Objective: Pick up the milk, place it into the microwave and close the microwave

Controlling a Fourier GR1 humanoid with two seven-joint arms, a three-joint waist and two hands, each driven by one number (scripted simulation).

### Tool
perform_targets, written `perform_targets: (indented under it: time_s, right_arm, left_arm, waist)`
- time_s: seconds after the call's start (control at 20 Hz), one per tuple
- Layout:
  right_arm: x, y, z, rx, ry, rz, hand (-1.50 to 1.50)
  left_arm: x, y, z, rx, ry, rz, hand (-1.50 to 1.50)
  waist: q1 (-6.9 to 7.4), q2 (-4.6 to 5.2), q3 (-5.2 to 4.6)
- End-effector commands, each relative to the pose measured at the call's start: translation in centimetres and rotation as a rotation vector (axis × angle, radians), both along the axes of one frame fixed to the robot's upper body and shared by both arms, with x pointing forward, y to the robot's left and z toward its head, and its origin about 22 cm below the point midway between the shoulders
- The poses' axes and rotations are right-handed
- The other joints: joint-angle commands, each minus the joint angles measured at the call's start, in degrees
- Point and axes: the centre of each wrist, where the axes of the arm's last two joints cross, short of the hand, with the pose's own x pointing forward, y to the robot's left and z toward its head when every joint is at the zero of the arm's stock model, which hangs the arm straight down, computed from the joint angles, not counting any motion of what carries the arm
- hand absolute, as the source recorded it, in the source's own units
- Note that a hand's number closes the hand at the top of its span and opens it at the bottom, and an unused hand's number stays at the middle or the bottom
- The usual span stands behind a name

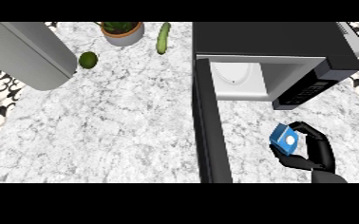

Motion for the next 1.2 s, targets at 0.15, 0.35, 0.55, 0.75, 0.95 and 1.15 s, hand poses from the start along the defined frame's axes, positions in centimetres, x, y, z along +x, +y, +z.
perform_targets:
  time_s: [0.15, 0.35, 0.55, 0.75, 0.95, 1.15]
  right_arm:
    - [2.7, 1.2, -0.3, 0.029, -0.075, 0.043, 1.5]
    - [1.5, 1.0, -0.6, 0.068, -0.069, 0.177, 1.5]
    - [4.1, 2.4, 1.3, 0.151, -0.09, 0.254, 1.5]
    - [3.9, 4.3, 2.1, 0.145, -0.087, 0.308, 1.5]
    - [6.1, 6.0, 5.8, 0.105, -0.124, 0.272, 1.5]
    - [6.6, 8.7, 6.9, 0.079, -0.117, 0.219, 1.5]
  left_arm:
    - [-0.5, -0.9, 2.2, -0.045, -0.082, -0.026, -1.5]
    - [-0.5, -0.1, 1.3, -0.029, -0.075, -0.007, -1.5]
    - [-0.8, 1.3, 1.3, -0.025, -0.076, -0.018, -1.5]
    - [-1.2, 0.8, 2.4, -0.035, -0.053, -0.017, -1.5]
    - [-1.2, 0.6, 1.2, -0.043, -0.076, 0.015, -1.5]
    - [-2.4, 0.5, 2.1, -0.029, -0.058, -0.003, -1.5]
  waist:
    - [0.87, 0.34, 0.3]
    - [-0.13, 0.01, 0.16]
    - [-0.58, -0.37, 0.04]
    - [-1.34, -0.45, 0.01]
    - [-1.14, -0.46, -0.01]
    - [-0.64, -0.31, 0.04]
